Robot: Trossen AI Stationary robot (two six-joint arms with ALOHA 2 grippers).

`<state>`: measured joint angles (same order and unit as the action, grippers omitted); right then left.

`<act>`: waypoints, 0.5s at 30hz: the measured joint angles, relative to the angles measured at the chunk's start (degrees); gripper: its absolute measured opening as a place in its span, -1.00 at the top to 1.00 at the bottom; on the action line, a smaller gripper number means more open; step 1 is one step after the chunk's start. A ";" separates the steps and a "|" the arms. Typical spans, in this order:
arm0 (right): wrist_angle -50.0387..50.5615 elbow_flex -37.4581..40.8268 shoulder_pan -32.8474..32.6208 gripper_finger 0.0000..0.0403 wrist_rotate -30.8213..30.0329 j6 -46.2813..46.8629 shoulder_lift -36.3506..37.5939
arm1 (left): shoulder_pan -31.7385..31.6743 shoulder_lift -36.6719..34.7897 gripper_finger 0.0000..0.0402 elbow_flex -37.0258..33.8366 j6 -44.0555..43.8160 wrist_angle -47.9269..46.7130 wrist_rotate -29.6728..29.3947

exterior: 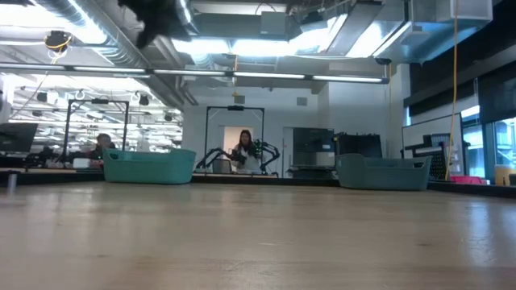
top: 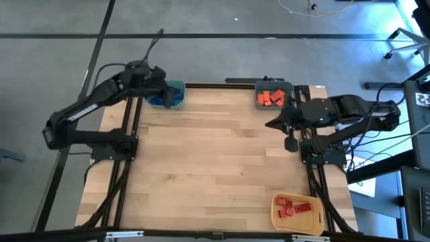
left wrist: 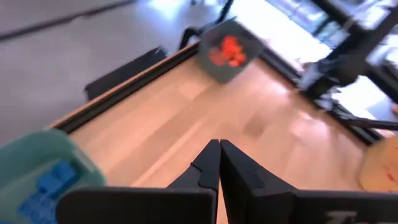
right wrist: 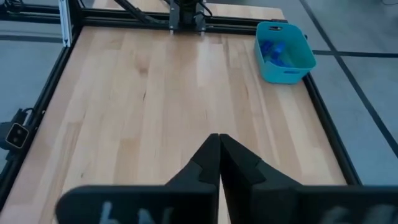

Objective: Sort & place blocks by color
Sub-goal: Return to Home Position

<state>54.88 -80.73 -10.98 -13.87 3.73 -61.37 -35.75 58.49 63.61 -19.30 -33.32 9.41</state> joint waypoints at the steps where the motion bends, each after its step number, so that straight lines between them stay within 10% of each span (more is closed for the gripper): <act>1: 0.47 0.00 0.00 0.95 0.00 0.12 0.68 | 1.02 -1.52 1.00 0.00 0.44 -0.04 -0.13; 15: 8.19 2.66 0.00 0.99 0.00 6.47 13.36 | 18.27 -17.82 1.00 0.09 3.13 -6.14 -10.03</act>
<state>63.07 -78.06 -10.98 -13.87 10.20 -48.00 -17.49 40.67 63.70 -16.18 -39.47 -0.63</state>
